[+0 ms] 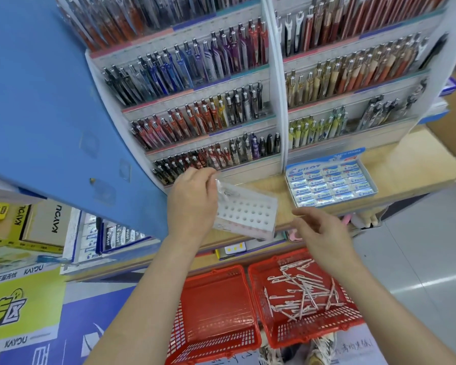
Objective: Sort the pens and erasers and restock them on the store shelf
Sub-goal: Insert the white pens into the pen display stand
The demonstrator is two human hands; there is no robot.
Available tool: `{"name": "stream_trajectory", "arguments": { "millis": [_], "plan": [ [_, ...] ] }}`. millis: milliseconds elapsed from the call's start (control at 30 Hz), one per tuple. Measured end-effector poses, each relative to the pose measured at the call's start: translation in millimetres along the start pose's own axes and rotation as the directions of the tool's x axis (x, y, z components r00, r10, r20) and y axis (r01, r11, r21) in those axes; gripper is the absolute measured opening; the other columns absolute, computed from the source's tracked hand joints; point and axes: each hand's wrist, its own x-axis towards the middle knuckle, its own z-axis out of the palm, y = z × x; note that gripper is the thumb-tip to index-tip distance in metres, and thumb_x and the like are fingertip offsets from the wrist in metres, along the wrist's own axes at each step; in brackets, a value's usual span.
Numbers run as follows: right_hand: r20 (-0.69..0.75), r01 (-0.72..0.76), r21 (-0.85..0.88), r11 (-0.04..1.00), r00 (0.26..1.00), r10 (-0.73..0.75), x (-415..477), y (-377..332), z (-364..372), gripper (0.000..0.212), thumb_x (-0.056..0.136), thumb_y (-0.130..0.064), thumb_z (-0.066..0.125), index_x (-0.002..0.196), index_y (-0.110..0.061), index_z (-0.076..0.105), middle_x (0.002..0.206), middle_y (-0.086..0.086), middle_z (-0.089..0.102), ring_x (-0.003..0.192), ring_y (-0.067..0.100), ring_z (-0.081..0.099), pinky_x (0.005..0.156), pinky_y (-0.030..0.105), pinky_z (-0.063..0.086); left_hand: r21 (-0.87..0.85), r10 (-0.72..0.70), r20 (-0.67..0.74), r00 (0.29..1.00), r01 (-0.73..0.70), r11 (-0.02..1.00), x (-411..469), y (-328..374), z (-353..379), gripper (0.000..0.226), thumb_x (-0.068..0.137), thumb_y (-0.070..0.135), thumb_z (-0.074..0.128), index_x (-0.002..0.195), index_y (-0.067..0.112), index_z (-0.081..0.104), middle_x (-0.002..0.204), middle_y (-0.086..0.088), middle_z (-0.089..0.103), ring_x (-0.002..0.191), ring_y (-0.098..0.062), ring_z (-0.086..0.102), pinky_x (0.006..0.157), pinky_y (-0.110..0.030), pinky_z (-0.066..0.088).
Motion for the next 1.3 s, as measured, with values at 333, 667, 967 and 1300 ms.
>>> {"name": "stream_trajectory", "arguments": {
  "millis": [333, 667, 967, 1300],
  "plan": [
    [-0.037, -0.174, -0.220, 0.960, 0.985, 0.170, -48.1, 86.7, -58.4, 0.012, 0.087, -0.015, 0.063, 0.093, -0.020, 0.072, 0.077, 0.000, 0.072, 0.074, 0.018, 0.066, 0.071, 0.032, 0.050, -0.303, 0.331, 0.209, 0.920, -0.261, 0.916, -112.4, 20.9, 49.9, 0.023, 0.085, 0.014, 0.050, 0.098, 0.014, 0.070, 0.091, 0.003, 0.066, 0.083, -0.009, 0.058, 0.075, -0.018, 0.043],
    [0.026, -0.357, -0.292, 0.887, 0.924, 0.380, -49.1, 317.4, 6.2, 0.013, 0.087, -0.015, 0.063, 0.097, -0.017, 0.071, 0.083, -0.005, 0.067, 0.080, 0.016, 0.063, 0.074, 0.025, 0.045, -0.075, 0.058, 0.772, 0.633, 0.000, 0.997, -247.6, -36.6, 310.3, 0.026, 0.088, 0.014, 0.050, 0.100, 0.030, 0.068, 0.098, 0.007, 0.067, 0.087, -0.017, 0.064, 0.074, -0.028, 0.044],
    [0.240, -0.114, -0.538, 0.835, 0.929, 0.282, 25.5, 593.8, 148.3, 0.034, 0.082, -0.010, 0.055, 0.115, -0.014, 0.063, 0.109, 0.010, 0.068, 0.100, 0.030, 0.062, 0.084, 0.033, 0.049, 0.127, -0.030, 0.902, 0.430, -0.198, 0.972, -374.3, -132.8, 604.0, 0.032, 0.086, 0.018, 0.050, 0.114, 0.028, 0.062, 0.117, 0.001, 0.064, 0.110, -0.022, 0.058, 0.091, -0.031, 0.049],
    [0.372, 0.058, -0.762, 0.645, 0.854, 0.363, 86.5, 731.5, 254.0, 0.072, 0.088, -0.006, 0.048, 0.149, -0.022, 0.014, 0.157, 0.006, 0.017, 0.142, 0.030, 0.022, 0.107, 0.048, 0.037, 0.273, -0.028, 0.865, 0.501, -0.422, 0.865, -431.8, -198.1, 753.5, 0.055, 0.085, 0.014, 0.054, 0.135, 0.015, 0.033, 0.134, -0.007, 0.042, 0.121, -0.027, 0.043, 0.096, -0.038, 0.042]
  ]
}}
